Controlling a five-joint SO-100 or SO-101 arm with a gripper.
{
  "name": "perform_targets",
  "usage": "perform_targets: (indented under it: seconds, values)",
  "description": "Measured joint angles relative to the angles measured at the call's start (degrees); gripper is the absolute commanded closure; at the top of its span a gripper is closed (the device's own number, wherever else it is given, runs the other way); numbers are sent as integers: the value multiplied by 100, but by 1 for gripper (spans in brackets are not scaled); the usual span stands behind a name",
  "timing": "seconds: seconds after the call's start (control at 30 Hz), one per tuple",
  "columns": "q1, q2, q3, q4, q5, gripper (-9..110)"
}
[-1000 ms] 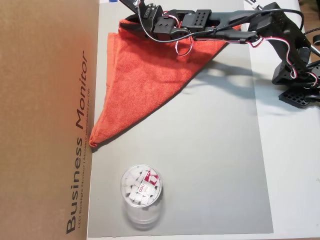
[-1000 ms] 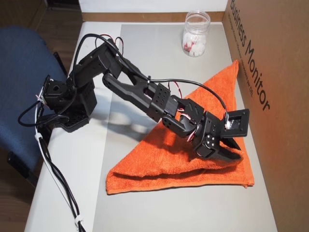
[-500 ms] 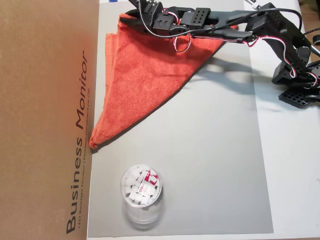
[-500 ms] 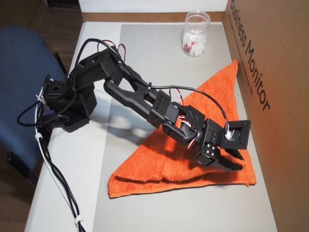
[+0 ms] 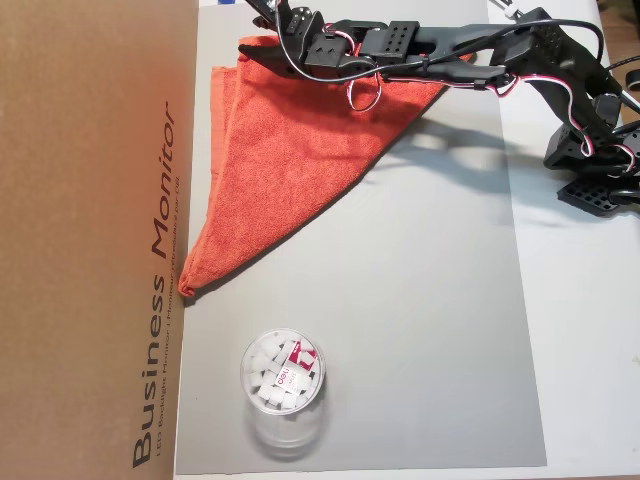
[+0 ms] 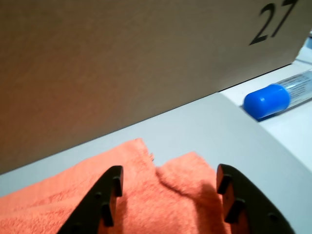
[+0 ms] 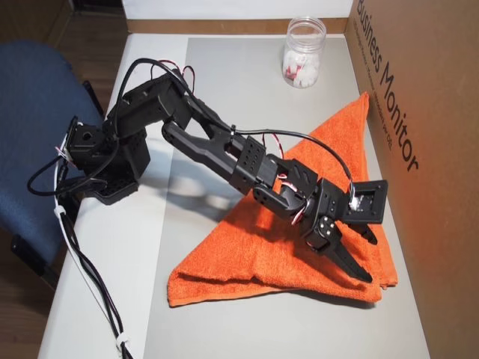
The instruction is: Fold the blanket.
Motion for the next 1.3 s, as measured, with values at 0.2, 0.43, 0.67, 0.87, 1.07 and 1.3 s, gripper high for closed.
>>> perform_targets:
  seconds: [0.2,0.43,0.67,0.87,1.07,1.3]
  values:
    - [62,0,387,0,0,81]
    - [105,615,1002,0,0,81]
    - [299,1028,1195,0,9,81]
    - [404,1477,1608,0,9,81]
    - [571,1626,1688,0,9,81]
    - [976,1635,1688,0,35,81]
